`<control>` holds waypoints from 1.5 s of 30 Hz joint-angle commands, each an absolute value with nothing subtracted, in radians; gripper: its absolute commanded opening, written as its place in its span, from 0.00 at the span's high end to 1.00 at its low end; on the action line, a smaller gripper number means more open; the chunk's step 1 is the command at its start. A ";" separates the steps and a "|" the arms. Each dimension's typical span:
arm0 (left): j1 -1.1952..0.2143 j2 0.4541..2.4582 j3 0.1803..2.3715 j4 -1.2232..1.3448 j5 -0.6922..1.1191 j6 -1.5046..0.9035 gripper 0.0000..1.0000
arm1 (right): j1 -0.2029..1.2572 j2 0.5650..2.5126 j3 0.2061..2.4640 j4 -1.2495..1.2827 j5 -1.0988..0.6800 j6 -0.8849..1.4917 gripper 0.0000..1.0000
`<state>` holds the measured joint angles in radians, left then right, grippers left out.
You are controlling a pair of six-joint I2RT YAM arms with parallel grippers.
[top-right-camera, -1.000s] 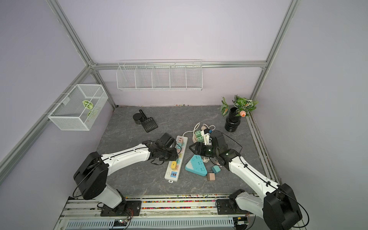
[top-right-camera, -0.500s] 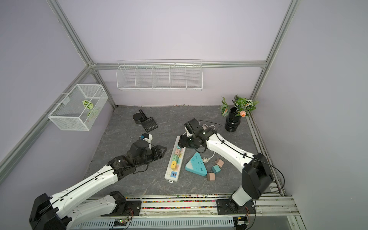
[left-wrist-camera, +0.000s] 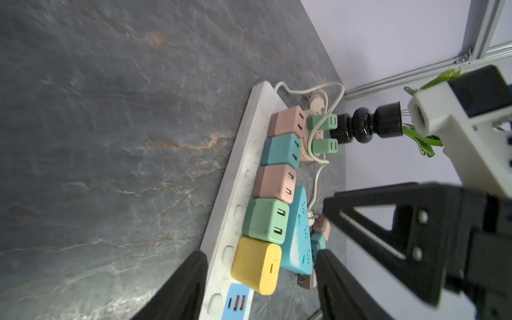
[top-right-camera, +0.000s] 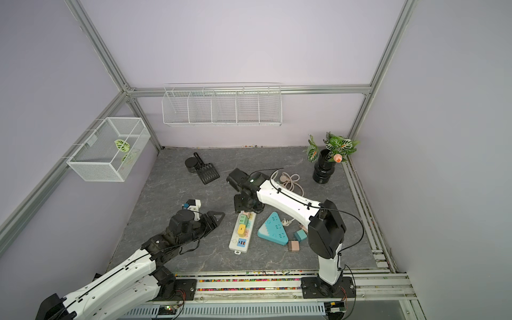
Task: Pull the plug off the socket
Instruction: Remove the plug from the socket.
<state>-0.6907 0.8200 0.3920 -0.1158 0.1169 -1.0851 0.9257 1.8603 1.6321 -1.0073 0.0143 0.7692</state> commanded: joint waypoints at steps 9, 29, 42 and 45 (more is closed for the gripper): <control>-0.686 1.008 0.367 -0.034 0.344 -1.136 0.36 | 1.014 1.874 1.555 -1.054 -0.020 0.903 0.41; -0.687 1.394 0.448 -0.087 0.429 -1.136 0.48 | 1.006 2.001 1.603 -1.051 0.000 0.929 0.63; -0.686 1.536 0.459 -0.202 0.372 -1.270 0.61 | 0.950 1.925 1.560 -0.951 -0.046 1.011 0.73; -0.686 1.600 0.471 -0.197 0.393 -1.275 0.61 | 0.938 1.881 1.528 -0.928 -0.052 1.034 0.73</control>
<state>-0.6872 1.4837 0.5243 -0.0002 0.4885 -1.2301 0.9527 1.9335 1.5524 -1.0031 -0.0433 0.9867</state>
